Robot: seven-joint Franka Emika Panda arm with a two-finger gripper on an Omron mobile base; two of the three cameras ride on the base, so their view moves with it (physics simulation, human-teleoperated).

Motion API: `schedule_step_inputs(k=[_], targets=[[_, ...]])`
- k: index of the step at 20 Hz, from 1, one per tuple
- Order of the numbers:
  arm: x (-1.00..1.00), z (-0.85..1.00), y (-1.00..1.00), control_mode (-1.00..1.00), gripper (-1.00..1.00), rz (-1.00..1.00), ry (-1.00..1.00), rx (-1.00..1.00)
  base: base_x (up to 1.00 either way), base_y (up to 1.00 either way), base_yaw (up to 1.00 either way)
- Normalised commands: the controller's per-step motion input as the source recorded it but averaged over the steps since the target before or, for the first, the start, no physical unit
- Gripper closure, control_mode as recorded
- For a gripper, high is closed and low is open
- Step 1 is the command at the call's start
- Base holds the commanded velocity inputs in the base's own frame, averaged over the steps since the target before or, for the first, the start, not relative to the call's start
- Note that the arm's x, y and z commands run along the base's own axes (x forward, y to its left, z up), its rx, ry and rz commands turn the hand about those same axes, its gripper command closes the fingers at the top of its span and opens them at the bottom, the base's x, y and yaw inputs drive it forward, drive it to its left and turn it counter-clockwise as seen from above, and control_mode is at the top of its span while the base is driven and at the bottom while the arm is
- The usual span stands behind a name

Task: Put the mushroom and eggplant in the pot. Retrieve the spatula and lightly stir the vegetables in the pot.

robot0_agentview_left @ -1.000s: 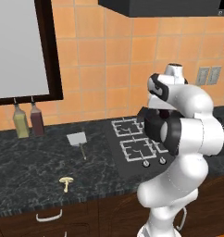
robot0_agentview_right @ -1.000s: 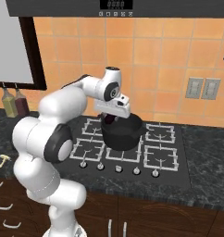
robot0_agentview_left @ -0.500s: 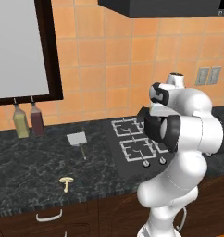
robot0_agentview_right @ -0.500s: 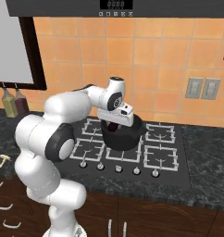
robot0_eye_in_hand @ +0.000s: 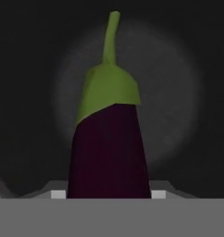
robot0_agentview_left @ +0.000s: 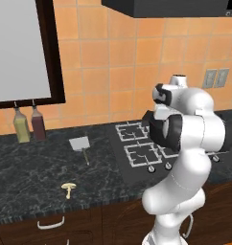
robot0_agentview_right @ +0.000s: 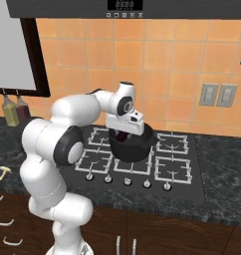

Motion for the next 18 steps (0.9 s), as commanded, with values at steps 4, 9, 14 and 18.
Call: schedule_step_inputs(k=[4,9,14,18], targets=[[0.01,0.00,0.00,-1.00,-1.00,0.00,0.02,0.00,0.00,0.00,0.00],[0.08,0.18,0.00,-1.00,-1.00,0.00,-0.08,0.00,0.00,0.00,0.00],[0.09,0.39,0.00,-1.00,-1.00,0.00,-0.13,0.01,0.00,0.00,0.00],[-0.47,0.83,0.38,-1.00,-1.00,-0.06,-0.28,0.03,0.00,0.00,0.00]])
